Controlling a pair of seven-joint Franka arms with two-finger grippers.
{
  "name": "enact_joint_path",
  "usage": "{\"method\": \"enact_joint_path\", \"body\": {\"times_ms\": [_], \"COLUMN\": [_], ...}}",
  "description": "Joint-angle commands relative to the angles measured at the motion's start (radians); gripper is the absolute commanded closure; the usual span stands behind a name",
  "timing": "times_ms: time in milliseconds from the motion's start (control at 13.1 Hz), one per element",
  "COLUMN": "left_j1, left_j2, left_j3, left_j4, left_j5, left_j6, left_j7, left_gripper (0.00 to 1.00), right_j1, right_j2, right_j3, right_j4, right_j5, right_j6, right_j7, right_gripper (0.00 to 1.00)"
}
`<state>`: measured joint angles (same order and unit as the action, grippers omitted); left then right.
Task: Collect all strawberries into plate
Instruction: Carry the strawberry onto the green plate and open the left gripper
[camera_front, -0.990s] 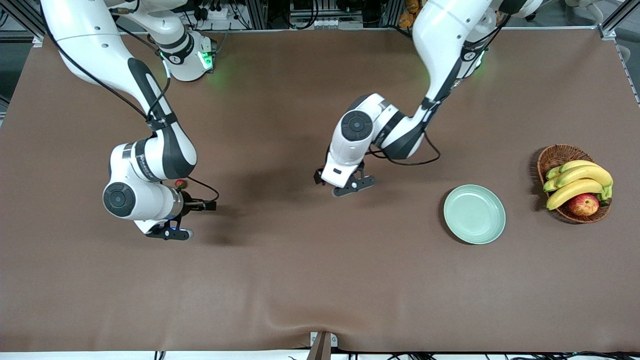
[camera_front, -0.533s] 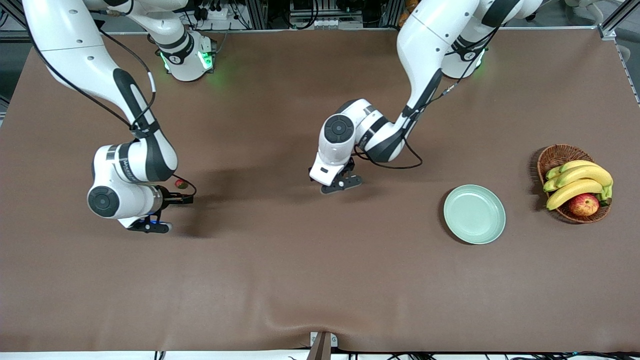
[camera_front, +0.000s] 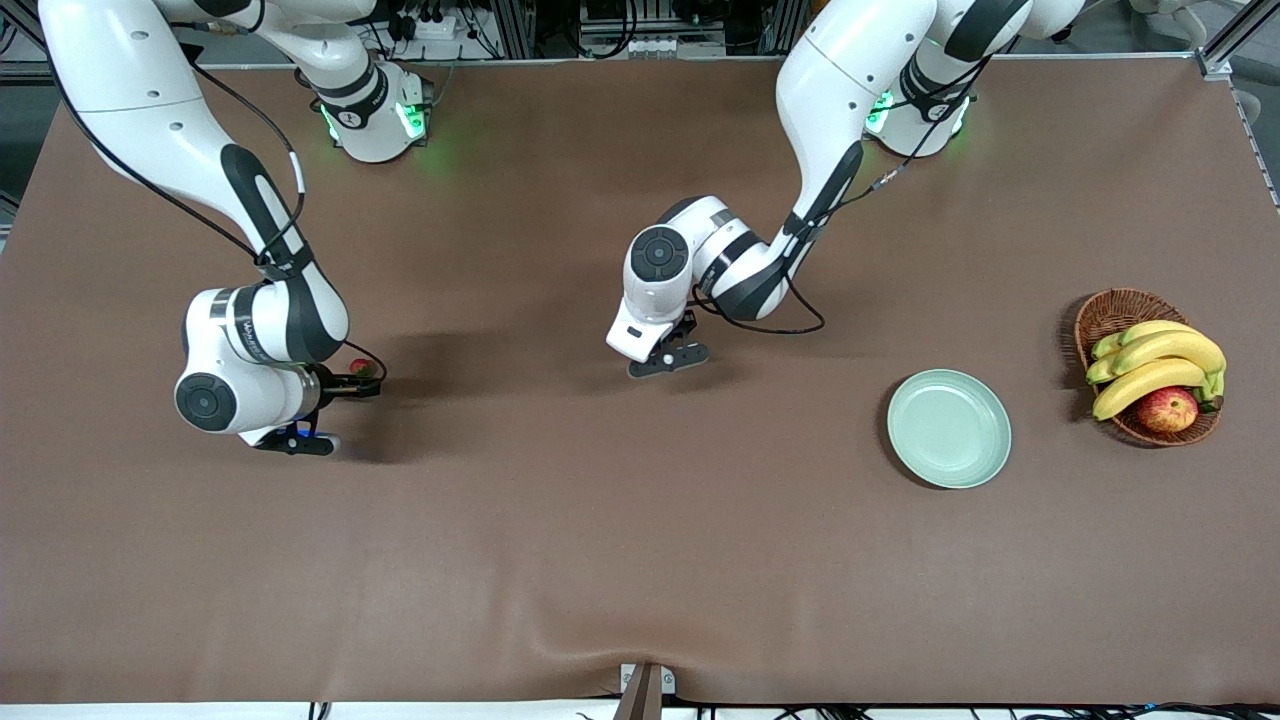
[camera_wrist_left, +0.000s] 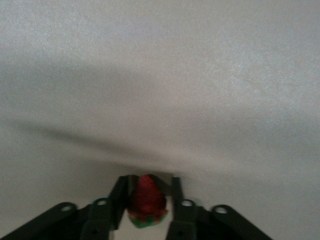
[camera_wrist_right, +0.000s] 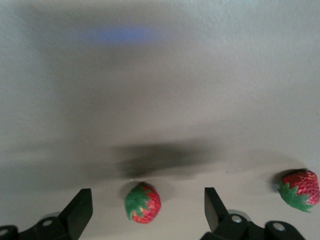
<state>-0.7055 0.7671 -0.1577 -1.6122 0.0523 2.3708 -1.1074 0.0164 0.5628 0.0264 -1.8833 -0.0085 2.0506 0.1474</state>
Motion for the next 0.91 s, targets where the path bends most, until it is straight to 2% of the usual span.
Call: {"method": "enact_joint_path", "body": {"times_ms": [0, 229, 457, 610, 686, 838], "left_j1": [0.011, 0.142, 0.303, 0.391, 0.441, 0.538], "left_j2": [-0.017, -0.135, -0.210, -0.242, -0.262, -0.278], "left_j3": [0.006, 0.003, -0.003, -0.003, -0.003, -0.003], "left_j4": [0.006, -0.006, -0.021, -0.053, -0.080, -0.110], "left_j5": [0.023, 0.023, 0.006, 0.008, 0.008, 0.008], "left_j6": [-0.010, -0.164, -0.300, -0.315, -0.318, -0.320], "left_j7": [-0.020, 0.039, 0.150, 0.161, 0.200, 0.288], "left_gripper": [1.00, 1.00, 1.00, 1.00, 1.00, 1.00], "right_j1": [-0.024, -0.023, -0.018, -0.015, -0.013, -0.010], "right_j2": [-0.012, -0.003, 0.006, 0.009, 0.011, 0.017], "right_j3": [0.020, 0.020, 0.020, 0.020, 0.021, 0.021], "right_j4": [-0.022, -0.022, -0.022, -0.022, -0.020, -0.020], "right_j5": [-0.025, -0.025, -0.024, -0.024, -0.024, -0.024], "right_j6": [-0.030, -0.036, -0.035, -0.032, -0.029, -0.029], "right_j7": [-0.008, -0.006, -0.006, -0.006, -0.006, -0.006], "right_gripper": [0.10, 0.17, 0.24, 0.30, 0.37, 0.43]}}
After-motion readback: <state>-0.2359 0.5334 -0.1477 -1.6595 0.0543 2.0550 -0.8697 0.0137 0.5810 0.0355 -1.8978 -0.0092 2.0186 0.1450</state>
